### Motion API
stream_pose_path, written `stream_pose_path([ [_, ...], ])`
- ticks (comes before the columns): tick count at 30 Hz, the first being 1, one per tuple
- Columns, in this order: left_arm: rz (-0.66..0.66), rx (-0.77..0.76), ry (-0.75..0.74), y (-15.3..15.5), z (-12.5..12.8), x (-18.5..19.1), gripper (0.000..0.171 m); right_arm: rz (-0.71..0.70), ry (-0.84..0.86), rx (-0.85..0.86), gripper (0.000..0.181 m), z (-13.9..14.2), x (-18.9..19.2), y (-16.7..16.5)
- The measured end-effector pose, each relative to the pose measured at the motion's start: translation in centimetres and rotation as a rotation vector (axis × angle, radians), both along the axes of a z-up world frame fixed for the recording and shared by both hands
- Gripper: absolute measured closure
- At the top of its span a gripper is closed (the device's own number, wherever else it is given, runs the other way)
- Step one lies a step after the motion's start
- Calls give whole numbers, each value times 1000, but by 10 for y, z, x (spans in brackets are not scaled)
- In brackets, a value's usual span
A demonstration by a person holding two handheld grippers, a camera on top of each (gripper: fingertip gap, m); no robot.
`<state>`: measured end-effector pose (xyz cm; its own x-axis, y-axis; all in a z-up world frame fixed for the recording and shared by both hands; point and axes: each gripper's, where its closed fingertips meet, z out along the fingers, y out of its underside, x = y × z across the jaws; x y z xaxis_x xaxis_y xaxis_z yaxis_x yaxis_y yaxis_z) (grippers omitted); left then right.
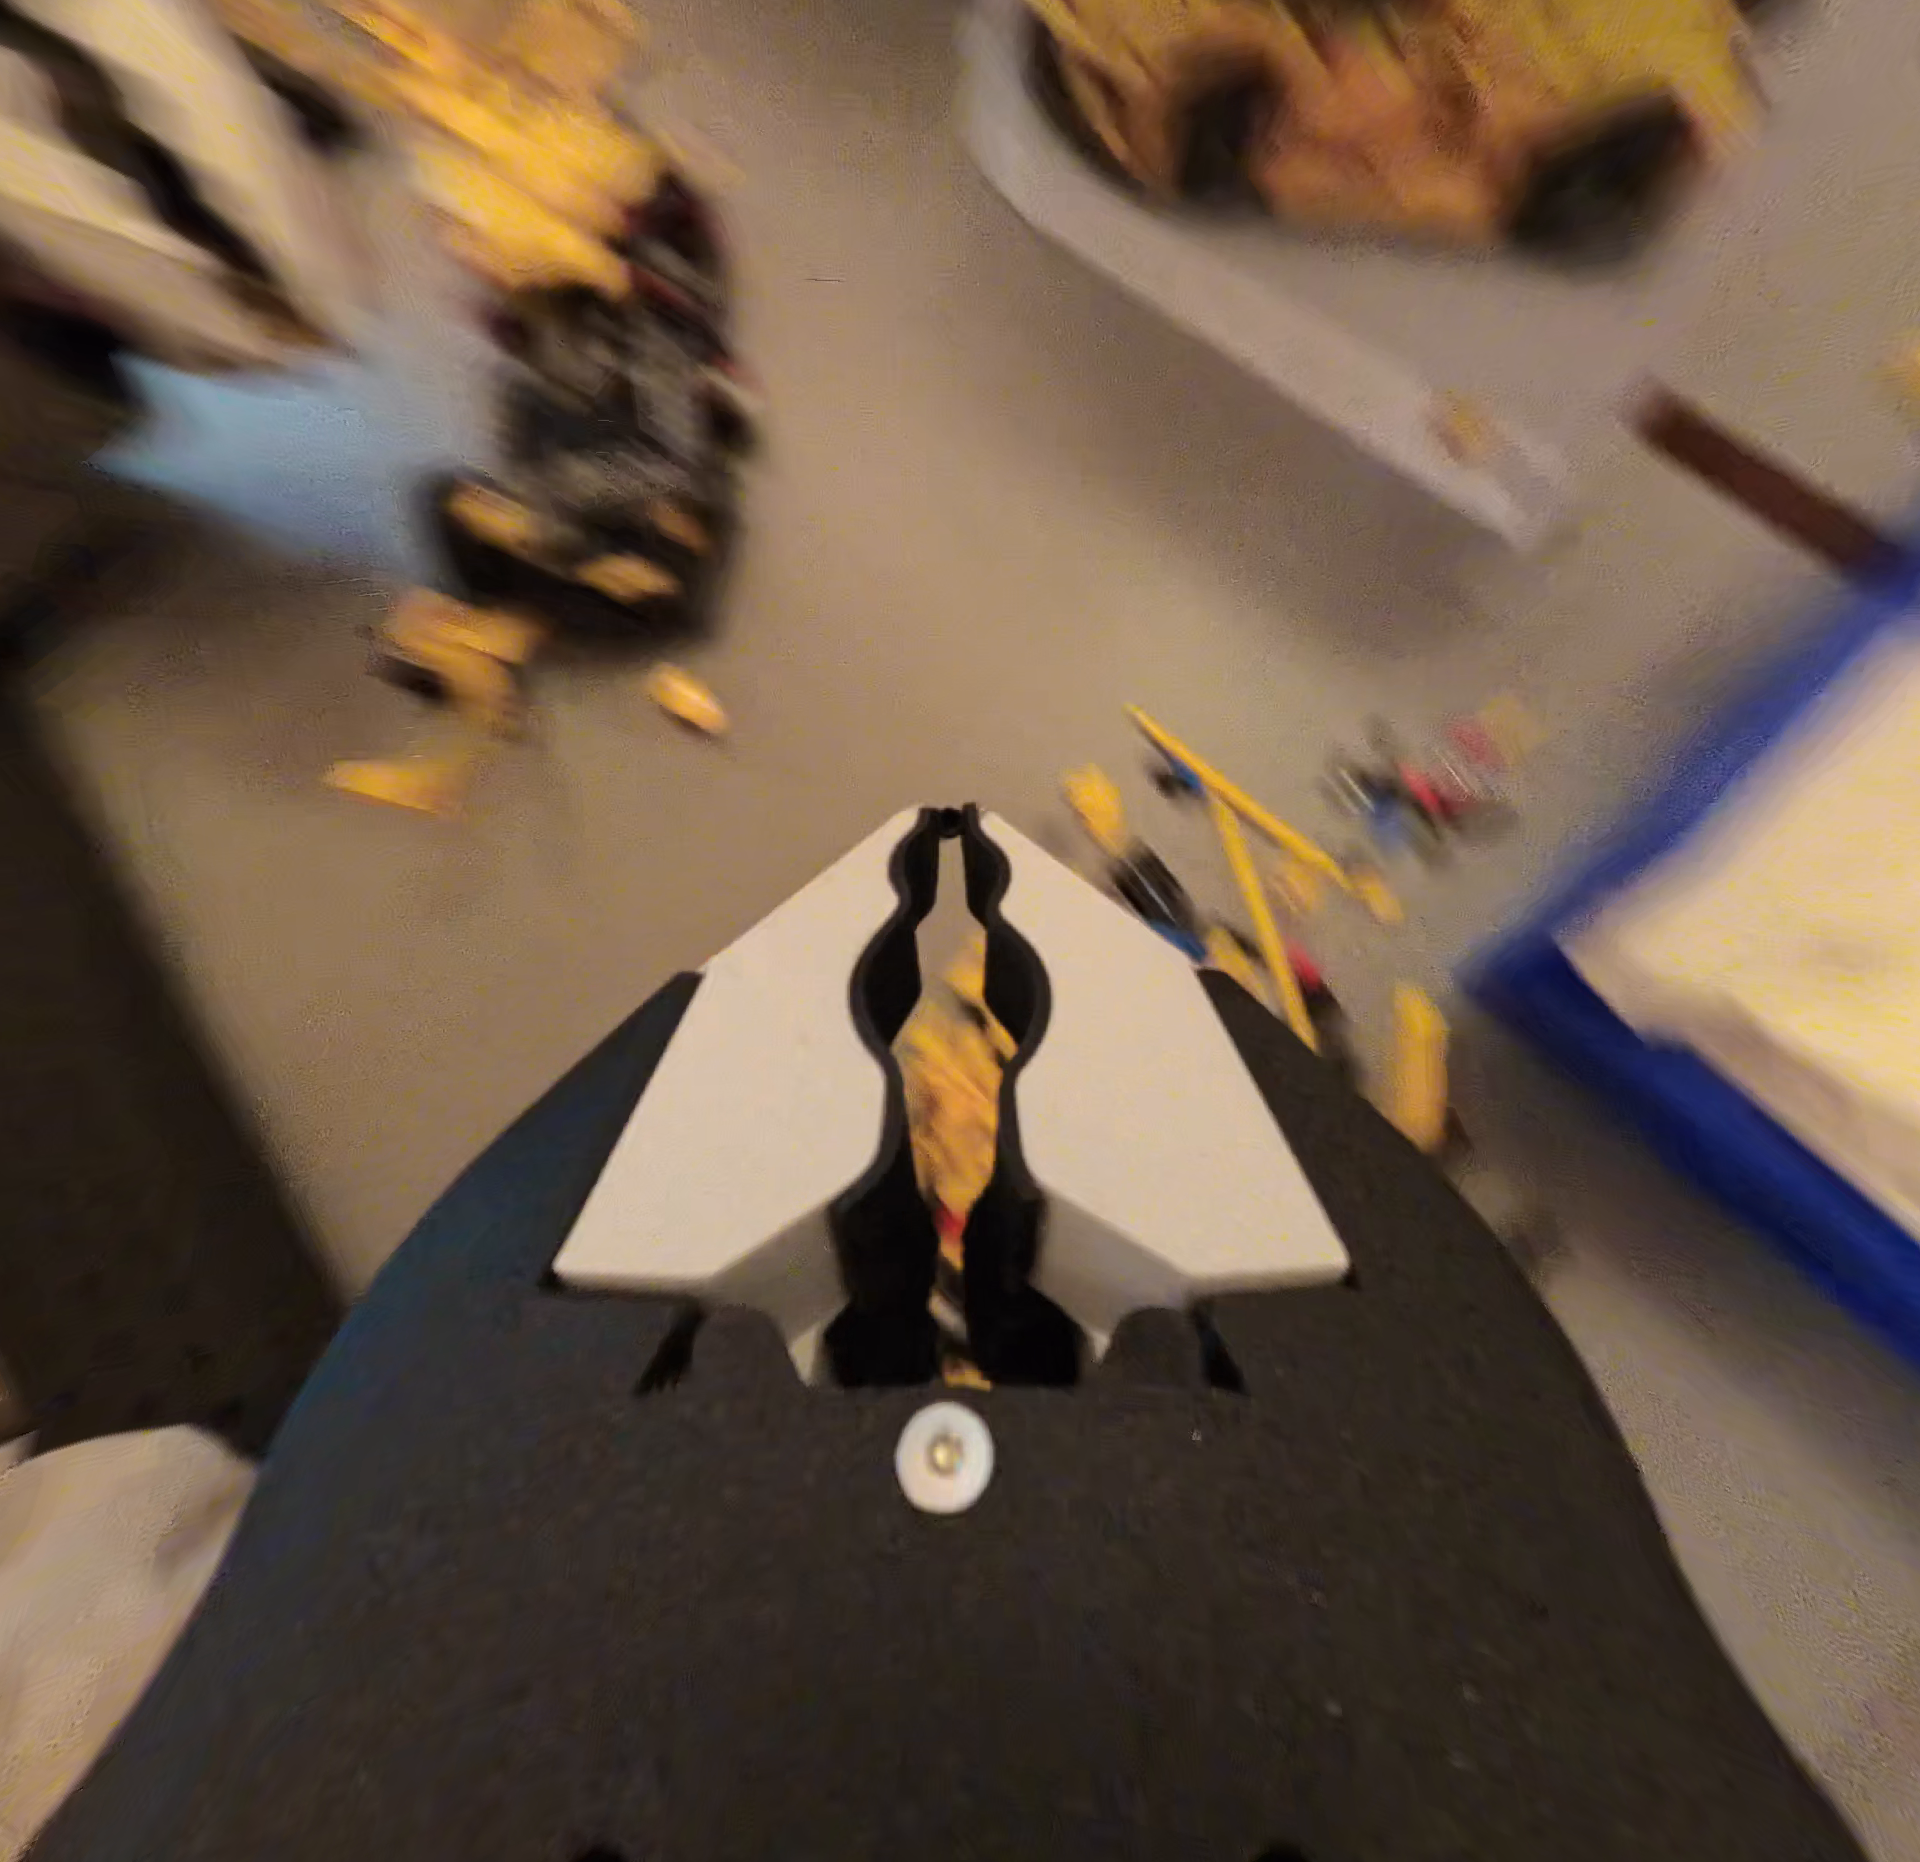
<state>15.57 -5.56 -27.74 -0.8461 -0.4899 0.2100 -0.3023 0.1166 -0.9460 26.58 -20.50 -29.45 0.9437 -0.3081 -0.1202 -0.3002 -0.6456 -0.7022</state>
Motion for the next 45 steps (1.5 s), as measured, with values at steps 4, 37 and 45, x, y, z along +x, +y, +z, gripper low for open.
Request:
stream_pose_path([
  [4,111,268,57,-15,-30,21,166,-207,130,-107,179,-44,26,-50],
  [37,122,423,62,-98,-8,99,142,46,-96,340,152,-2,19,-19],
  [45,358,120,58,16,-9,53,145,564,-25,-125,164,-80,-86,96],
])
